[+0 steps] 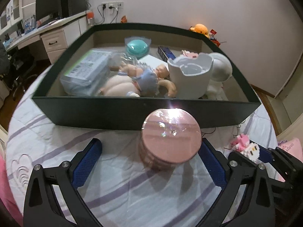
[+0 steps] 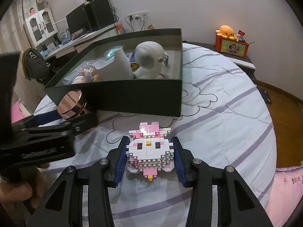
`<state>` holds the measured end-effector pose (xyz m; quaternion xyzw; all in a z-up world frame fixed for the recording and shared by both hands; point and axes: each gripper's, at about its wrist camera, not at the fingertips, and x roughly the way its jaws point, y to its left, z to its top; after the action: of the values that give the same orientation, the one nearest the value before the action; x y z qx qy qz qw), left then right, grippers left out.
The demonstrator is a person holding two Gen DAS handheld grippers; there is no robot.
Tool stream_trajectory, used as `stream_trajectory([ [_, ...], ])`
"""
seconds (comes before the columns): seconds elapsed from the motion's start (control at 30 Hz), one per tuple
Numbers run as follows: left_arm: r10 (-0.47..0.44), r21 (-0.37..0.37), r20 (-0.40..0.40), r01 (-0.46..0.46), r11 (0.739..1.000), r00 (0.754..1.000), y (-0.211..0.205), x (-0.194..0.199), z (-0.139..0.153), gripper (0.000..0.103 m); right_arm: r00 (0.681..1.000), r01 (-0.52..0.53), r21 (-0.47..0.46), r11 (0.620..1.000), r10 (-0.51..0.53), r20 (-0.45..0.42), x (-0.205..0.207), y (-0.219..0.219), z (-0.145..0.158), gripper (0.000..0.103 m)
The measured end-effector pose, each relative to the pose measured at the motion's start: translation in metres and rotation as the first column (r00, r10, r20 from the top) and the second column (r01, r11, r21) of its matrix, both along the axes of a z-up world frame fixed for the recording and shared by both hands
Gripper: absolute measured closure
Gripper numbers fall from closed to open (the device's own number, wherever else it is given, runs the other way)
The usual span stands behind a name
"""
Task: Organize rigid objects
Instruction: 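Grasp the Hello Kitty block figure with the right gripper while the left grasps the rose-gold jar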
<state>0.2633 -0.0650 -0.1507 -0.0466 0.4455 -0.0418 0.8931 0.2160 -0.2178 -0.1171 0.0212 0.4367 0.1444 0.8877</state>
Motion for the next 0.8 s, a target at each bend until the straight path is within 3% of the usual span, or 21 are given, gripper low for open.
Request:
stream_trajectory([
  [0.07,0.001,0.025,0.006,-0.002,1.0,1.0,-0.002,0.001,-0.002,0.029,1.0,0.001,0.004,1.0,-0.001,-0.002,0.002,-0.002,-0.001,0.057],
  [0.17,-0.025,-0.004,0.013,0.025,1.0,1.0,0.001,0.0,0.001,0.056,1.0,0.001,0.004,1.0,-0.001,-0.002,0.003,-0.002,-0.001,0.057],
  [0.57,-0.035,-0.026,0.02,0.036,0.999,0.999,0.025,-0.034,0.011,0.056,1.0,-0.02,0.017,1.0,0.02,0.0,-0.007,0.01,0.009,0.057],
  [0.8,-0.015,-0.05,0.051,0.018,0.999,0.999,0.058,-0.049,0.035,0.056,0.997,-0.071,0.064,0.995,0.07,0.017,-0.015,0.027,0.029,0.057],
])
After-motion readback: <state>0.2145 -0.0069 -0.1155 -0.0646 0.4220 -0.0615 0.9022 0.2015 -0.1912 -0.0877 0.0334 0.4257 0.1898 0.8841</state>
